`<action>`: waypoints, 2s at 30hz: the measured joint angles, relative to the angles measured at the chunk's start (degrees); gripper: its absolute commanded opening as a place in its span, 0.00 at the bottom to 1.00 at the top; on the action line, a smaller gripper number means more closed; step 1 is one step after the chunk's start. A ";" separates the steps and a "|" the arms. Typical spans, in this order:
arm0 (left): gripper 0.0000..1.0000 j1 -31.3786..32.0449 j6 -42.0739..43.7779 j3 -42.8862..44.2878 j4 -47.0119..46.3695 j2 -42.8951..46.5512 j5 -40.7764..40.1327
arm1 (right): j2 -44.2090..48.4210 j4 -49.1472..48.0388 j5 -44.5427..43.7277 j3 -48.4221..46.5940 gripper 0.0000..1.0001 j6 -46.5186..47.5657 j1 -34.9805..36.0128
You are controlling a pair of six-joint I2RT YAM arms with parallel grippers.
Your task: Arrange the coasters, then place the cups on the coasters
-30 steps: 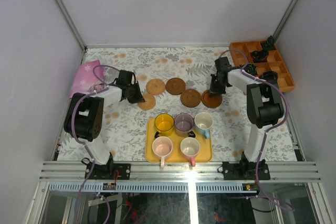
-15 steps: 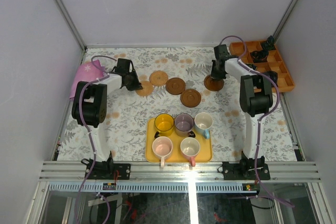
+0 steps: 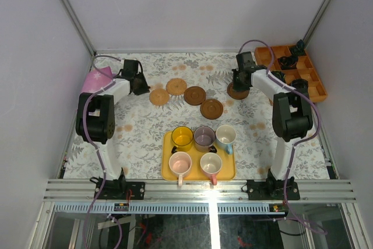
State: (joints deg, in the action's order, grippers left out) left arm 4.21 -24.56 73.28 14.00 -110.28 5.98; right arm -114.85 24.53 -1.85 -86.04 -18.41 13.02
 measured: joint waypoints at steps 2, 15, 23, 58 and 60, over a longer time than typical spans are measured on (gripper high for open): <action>0.00 -0.46 0.13 0.00 -0.39 0.57 0.70 | 2.40 -0.24 0.59 1.68 0.00 0.24 2.08; 0.00 5.90 3.02 14.01 -6.56 -8.02 12.98 | 4.57 -1.46 6.01 5.11 0.00 0.61 10.08; 0.00 8.11 2.99 17.05 -6.34 -15.61 16.57 | 0.04 -0.83 8.79 5.09 0.00 0.24 10.49; 0.00 7.63 2.99 7.45 -4.31 -11.26 16.13 | -19.39 6.88 4.09 -23.65 0.00 0.09 5.95; 0.00 7.63 2.99 7.45 -4.33 -11.26 16.13 | -19.39 6.84 4.35 -23.65 0.00 0.26 5.95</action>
State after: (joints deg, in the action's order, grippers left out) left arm 11.84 -21.56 80.73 9.67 -121.54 22.11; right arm -134.23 31.38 2.50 -109.69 -18.15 18.96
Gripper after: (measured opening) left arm 0.001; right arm 0.009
